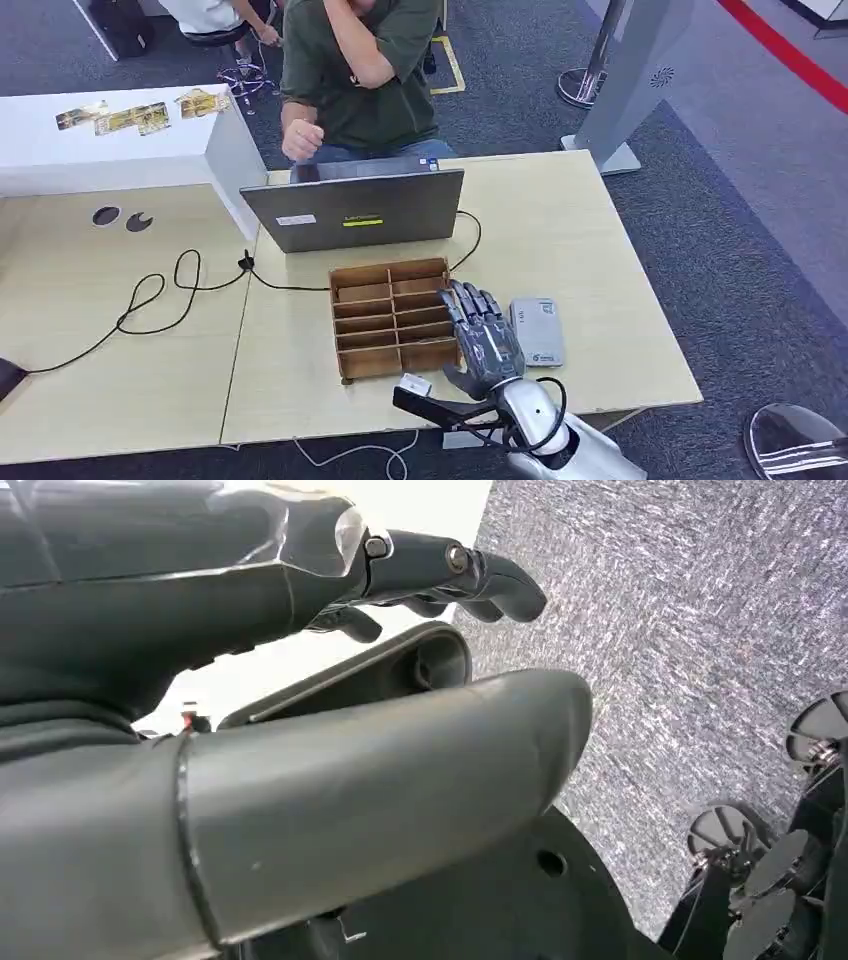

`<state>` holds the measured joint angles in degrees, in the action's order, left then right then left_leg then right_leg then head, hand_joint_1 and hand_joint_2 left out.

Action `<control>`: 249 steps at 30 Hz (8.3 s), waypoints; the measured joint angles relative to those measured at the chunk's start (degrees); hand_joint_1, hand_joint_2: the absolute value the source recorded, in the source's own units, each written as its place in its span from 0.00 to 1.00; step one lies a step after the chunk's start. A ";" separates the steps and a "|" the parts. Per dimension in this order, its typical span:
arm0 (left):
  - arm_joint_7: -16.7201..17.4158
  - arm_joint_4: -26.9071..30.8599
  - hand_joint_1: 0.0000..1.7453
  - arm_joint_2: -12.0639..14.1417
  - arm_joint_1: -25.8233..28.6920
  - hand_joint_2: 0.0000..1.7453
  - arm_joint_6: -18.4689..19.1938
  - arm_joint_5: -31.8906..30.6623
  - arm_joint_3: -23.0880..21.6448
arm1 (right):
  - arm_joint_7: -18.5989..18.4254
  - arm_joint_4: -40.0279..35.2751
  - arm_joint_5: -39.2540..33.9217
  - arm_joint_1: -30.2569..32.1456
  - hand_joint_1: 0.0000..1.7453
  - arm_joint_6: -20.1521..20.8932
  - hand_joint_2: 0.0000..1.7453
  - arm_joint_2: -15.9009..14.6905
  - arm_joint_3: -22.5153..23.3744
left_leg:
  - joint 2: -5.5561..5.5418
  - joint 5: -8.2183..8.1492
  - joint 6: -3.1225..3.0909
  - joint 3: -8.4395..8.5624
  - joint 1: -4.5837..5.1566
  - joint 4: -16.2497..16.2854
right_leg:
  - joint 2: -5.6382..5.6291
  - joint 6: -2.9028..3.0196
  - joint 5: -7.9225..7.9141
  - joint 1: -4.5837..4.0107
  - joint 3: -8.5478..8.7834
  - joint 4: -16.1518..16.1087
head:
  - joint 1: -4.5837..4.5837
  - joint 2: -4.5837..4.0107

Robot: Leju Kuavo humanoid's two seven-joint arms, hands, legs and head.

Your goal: Pass the card to the sensor for recognition and then transmit it.

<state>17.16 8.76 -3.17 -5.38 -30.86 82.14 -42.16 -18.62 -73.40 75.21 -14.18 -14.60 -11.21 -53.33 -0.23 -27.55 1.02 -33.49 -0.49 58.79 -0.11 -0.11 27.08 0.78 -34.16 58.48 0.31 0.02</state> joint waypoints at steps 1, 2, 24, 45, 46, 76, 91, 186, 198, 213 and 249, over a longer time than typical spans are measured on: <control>0.00 0.00 0.00 0.00 0.00 0.00 0.00 0.00 0.00 | 0.00 0.00 -0.04 -0.02 0.00 0.00 1.00 0.00 -0.07 | 0.00 0.00 0.00 0.00 0.00 0.00 | 0.00 0.00 0.00 0.00 0.00 0.00 | 0.02 -0.02; -0.04 0.00 0.00 0.00 0.00 0.00 0.00 0.00 0.00 | 0.00 0.00 -0.09 -0.04 0.00 0.02 1.00 0.00 -0.11 | 0.00 0.00 0.00 0.00 0.00 0.00 | 0.00 0.00 0.00 0.00 0.00 0.00 | 0.00 0.00; -0.33 0.00 0.00 0.02 0.00 0.00 0.00 0.04 0.00 | -0.28 0.00 -1.47 -0.47 0.00 0.37 1.00 0.00 -0.98 | 0.00 0.00 0.00 0.00 0.00 0.00 | 0.00 0.00 0.00 0.00 0.00 0.00 | 0.00 0.00; -0.35 0.00 0.00 0.13 0.00 0.00 0.00 -0.02 0.00 | -0.07 0.02 -2.69 -0.86 0.00 0.35 1.00 0.00 -1.68 | 0.00 0.00 0.00 0.00 0.00 0.00 | 0.00 0.00 0.00 0.00 0.00 0.00 | 0.00 -0.02; -0.33 0.00 0.00 0.13 0.00 0.00 0.00 -0.02 0.00 | -0.07 0.02 -2.71 -0.86 0.00 0.35 1.00 0.00 -1.70 | 0.00 0.00 0.00 0.00 0.00 0.00 | 0.00 0.00 0.00 0.00 0.00 0.00 | 0.00 0.00; -0.33 0.00 0.00 0.20 0.00 0.00 -0.09 0.04 0.02 | -0.55 0.07 -4.29 -1.03 0.73 -1.20 1.00 0.00 -1.92 | 0.00 0.00 0.00 0.01 0.00 0.00 | 0.00 0.00 0.00 0.00 0.02 0.00 | 0.00 0.00; -0.33 0.00 0.00 0.22 0.00 0.00 -0.09 -0.22 0.02 | -0.09 0.61 -5.27 -1.45 0.76 -1.29 1.00 0.26 -1.92 | 0.00 0.00 0.00 0.02 0.00 0.00 | 0.00 0.00 0.00 0.00 0.02 0.00 | 0.02 0.00; -1.12 0.00 0.00 -0.22 0.14 0.00 -0.57 0.33 3.02 | 1.80 -22.23 -2.16 18.41 1.00 -20.11 1.00 4.13 30.75 | 0.01 0.00 0.00 0.01 0.00 0.00 | 0.00 -0.01 0.00 0.00 0.01 0.00 | 0.00 0.00; -1.62 0.00 0.00 -0.72 0.04 0.00 -0.87 -1.71 3.02 | 6.34 -21.03 -1.51 12.72 1.00 -22.08 1.00 8.92 30.75 | 0.01 0.01 0.00 0.03 0.00 0.00 | 0.00 0.00 -0.01 0.00 0.04 0.01 | 0.02 0.00; -1.35 0.00 0.00 -0.79 -0.64 0.00 -0.07 -5.79 3.01 | 9.81 -6.67 -6.68 -7.67 1.00 -21.66 1.00 15.19 26.58 | 0.02 0.13 0.14 0.07 -0.01 0.00 | -0.04 0.08 -0.07 0.00 0.03 0.10 | -0.02 0.00; 0.72 0.00 0.00 -2.21 -2.97 0.00 -1.29 -11.87 -2.49 | 1.11 38.61 0.13 -43.78 1.00 -21.42 1.00 29.64 18.49 | -0.02 0.18 0.14 0.03 -0.01 0.01 | 0.01 0.15 -0.13 -0.01 -0.02 0.11 | 0.00 -0.02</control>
<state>17.88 8.76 -5.38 -8.35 -32.15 70.27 -44.66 -17.51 -34.79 75.34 -57.96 -36.02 18.43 -34.84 -0.25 -27.37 1.16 -33.46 -0.50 58.80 -0.10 0.03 26.95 0.77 -34.17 58.58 0.31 0.00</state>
